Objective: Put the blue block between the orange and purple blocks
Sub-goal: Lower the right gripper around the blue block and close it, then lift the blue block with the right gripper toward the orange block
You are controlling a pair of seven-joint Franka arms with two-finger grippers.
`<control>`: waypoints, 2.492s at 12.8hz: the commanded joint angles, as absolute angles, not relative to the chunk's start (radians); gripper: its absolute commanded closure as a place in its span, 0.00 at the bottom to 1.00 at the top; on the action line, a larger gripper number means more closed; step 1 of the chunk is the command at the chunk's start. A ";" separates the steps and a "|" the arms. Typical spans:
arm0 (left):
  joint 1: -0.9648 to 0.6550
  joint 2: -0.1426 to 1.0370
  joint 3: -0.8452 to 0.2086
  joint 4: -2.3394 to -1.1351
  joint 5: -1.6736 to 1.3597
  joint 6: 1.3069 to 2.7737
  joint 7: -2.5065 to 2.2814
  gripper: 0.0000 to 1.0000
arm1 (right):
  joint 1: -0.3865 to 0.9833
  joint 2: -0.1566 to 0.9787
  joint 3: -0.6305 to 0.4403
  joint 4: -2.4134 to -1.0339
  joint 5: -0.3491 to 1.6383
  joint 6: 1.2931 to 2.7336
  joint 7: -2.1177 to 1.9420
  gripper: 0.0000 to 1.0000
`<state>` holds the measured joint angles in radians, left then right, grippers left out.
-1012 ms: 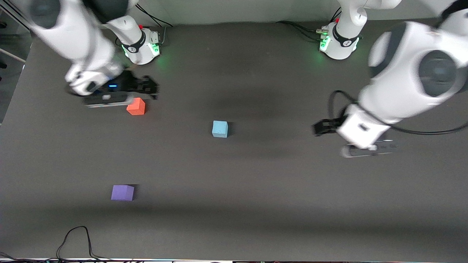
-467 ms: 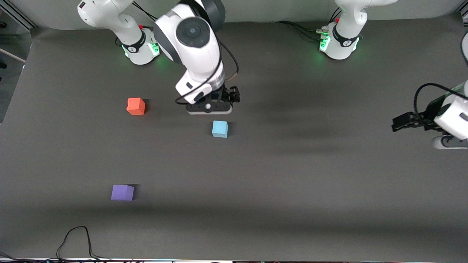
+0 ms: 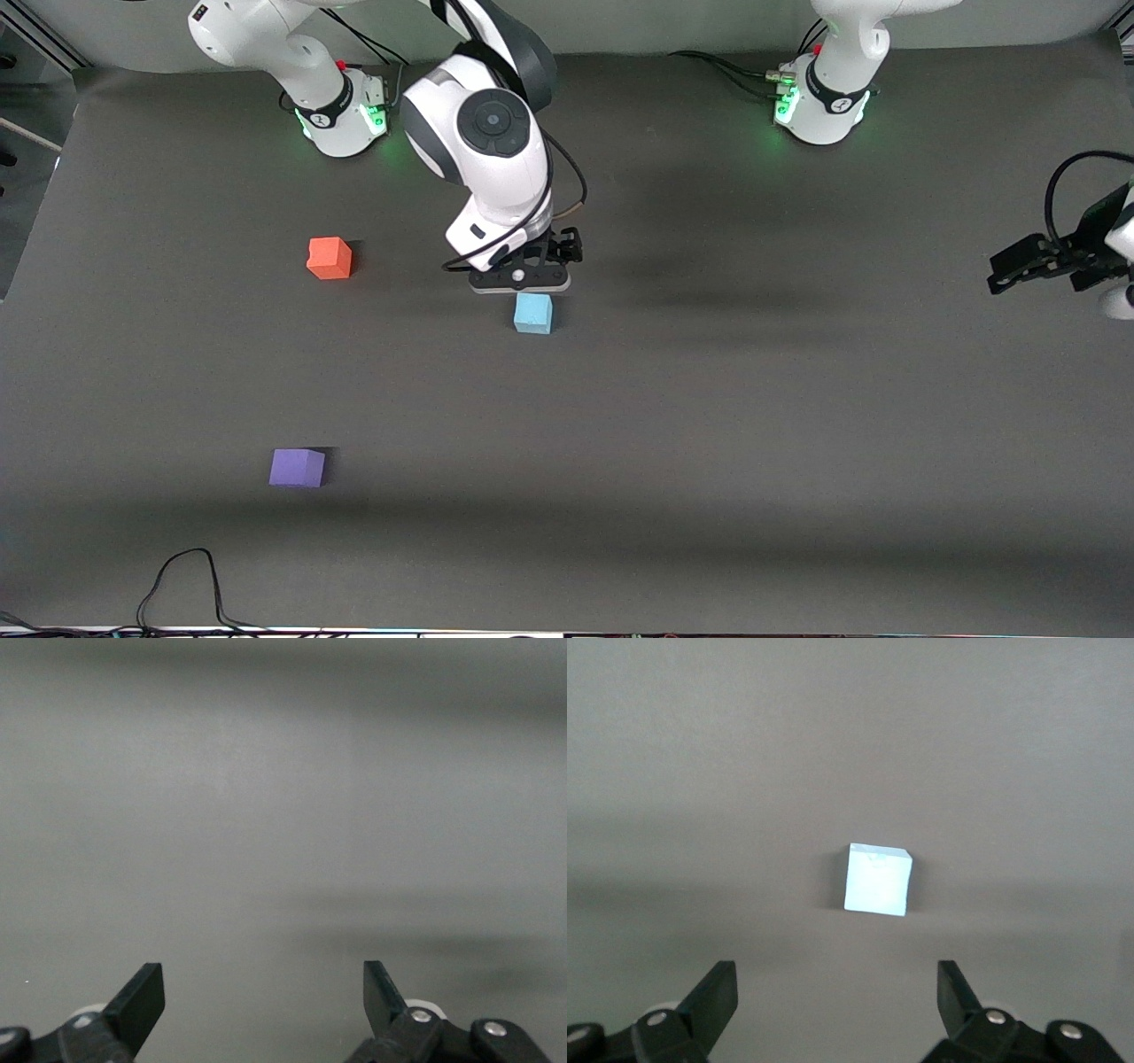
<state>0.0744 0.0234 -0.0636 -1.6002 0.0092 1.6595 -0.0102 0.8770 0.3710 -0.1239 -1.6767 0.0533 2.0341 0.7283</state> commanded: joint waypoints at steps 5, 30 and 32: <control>-0.071 -0.023 0.060 -1.635 0.018 1.649 0.008 0.00 | 0.878 0.345 -0.146 -2.039 -0.012 2.466 0.704 0.00; -0.051 -0.015 0.009 -1.663 0.034 1.624 0.069 0.00 | 0.910 0.617 -0.133 -1.919 0.189 2.632 0.732 0.01; -0.051 -0.017 0.011 -1.661 0.034 1.624 0.069 0.00 | 0.910 0.627 -0.135 -1.924 0.184 2.648 0.729 0.02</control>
<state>-0.0589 -0.0058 0.0191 -1.6522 0.0193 1.6114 0.0547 0.8968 0.6078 -0.1254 -1.9364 0.1668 2.6305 0.7326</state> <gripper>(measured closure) 0.000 0.009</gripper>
